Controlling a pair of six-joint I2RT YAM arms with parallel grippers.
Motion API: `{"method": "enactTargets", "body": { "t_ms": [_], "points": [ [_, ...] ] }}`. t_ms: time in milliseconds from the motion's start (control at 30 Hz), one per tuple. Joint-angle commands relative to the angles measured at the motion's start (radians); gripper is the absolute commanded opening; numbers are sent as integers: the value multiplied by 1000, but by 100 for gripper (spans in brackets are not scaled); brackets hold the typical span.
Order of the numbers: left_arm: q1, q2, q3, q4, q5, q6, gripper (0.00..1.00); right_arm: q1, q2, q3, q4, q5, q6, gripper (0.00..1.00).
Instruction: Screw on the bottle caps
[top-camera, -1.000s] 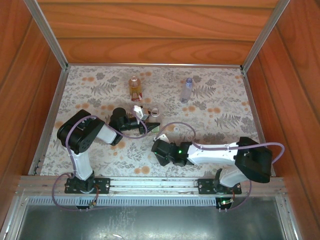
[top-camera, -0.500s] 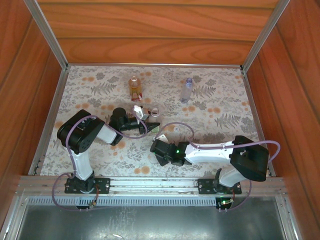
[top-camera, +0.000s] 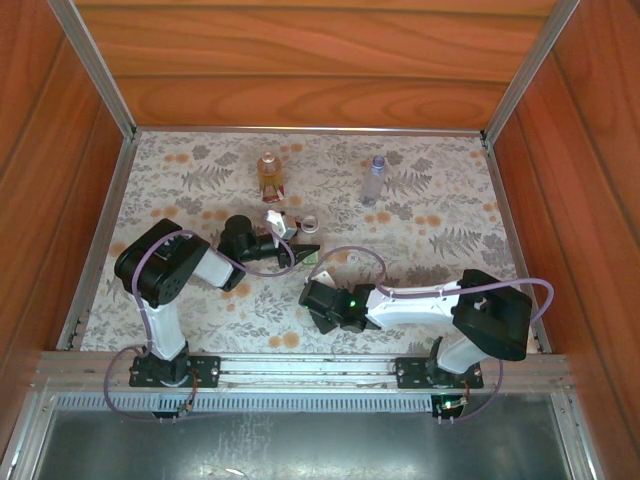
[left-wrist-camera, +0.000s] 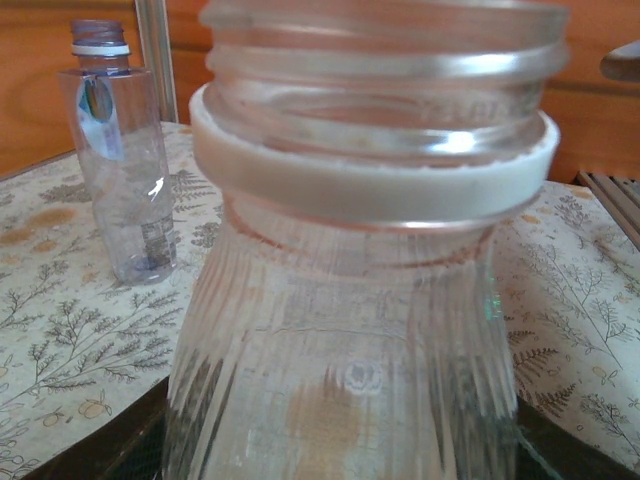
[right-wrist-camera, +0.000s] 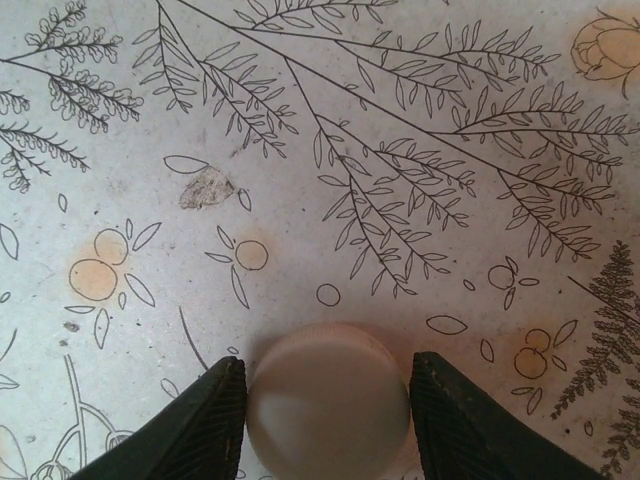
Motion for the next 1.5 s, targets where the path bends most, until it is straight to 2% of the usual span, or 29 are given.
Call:
{"method": "enactTargets", "body": {
  "t_ms": [0, 167, 467, 733, 1033, 1167, 1467],
  "points": [
    [7, 33, 4, -40, 11, -11, 58, -4, 3, 0, -15, 2, 13, 50],
    [7, 33, 3, -41, 13, -14, 58, -4, 2, 1, -18, 2, 12, 44],
    [7, 33, 4, -41, 13, -14, 58, -4, -42, 17, -53, 11, 1, 44],
    [9, 32, 4, -40, 12, -10, 58, -68, -166, 77, -203, -27, 6, 43],
    [10, 32, 3, -41, 15, -9, 58, -177, -237, 245, -422, -124, -104, 43],
    [11, 32, 4, -42, 15, -1, 58, -227, -215, 371, -540, -152, -154, 43],
    [21, 33, 4, -44, 24, 12, 58, -312, -133, 625, -666, -218, -275, 44]
  ]
}}
